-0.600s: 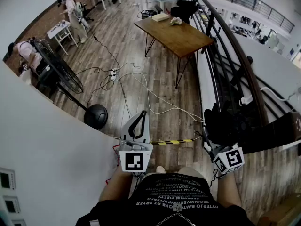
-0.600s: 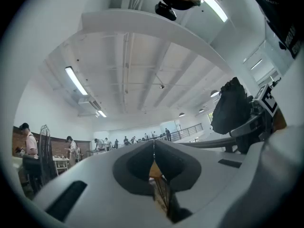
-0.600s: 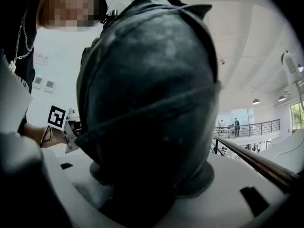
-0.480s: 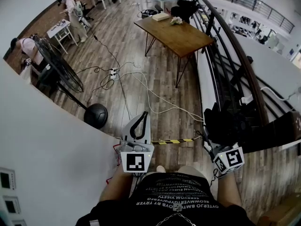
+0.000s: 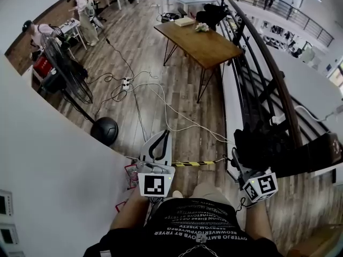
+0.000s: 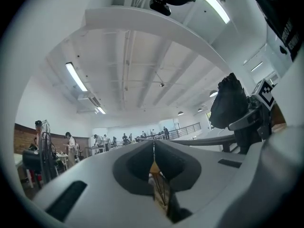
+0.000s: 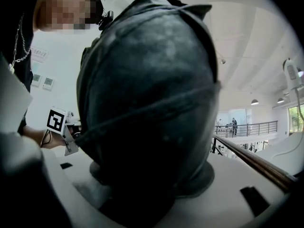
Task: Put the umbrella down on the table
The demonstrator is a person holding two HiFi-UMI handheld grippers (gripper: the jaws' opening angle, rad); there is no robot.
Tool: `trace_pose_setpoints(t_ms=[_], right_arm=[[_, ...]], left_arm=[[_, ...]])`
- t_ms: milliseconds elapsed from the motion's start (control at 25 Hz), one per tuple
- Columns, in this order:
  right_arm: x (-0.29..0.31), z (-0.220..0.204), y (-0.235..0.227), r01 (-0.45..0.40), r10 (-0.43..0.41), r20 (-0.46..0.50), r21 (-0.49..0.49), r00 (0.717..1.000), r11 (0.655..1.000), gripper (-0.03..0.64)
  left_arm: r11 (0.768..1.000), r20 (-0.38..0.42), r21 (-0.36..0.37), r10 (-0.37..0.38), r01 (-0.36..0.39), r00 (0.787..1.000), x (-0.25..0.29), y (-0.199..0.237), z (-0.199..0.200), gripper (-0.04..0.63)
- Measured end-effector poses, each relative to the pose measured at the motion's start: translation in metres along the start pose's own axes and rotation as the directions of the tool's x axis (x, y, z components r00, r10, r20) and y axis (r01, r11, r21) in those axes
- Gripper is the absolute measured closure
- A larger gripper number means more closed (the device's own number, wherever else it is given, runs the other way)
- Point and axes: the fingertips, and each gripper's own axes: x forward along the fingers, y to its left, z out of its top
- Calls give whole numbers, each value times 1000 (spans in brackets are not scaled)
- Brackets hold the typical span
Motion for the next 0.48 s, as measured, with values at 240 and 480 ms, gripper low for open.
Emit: trace_pose_setpoints(t_ms=[240, 480], right_arm=[[12, -2, -12, 16, -16, -10, -1, 1000, 1000, 339], [33, -7, -30, 0, 0, -36, 12, 999, 1000, 339]], left_arm=[[999, -13, -43, 7, -8, 1000, 10, 7, -12, 565], [999, -12, -19, 33, -33, 999, 39, 14, -12, 565]])
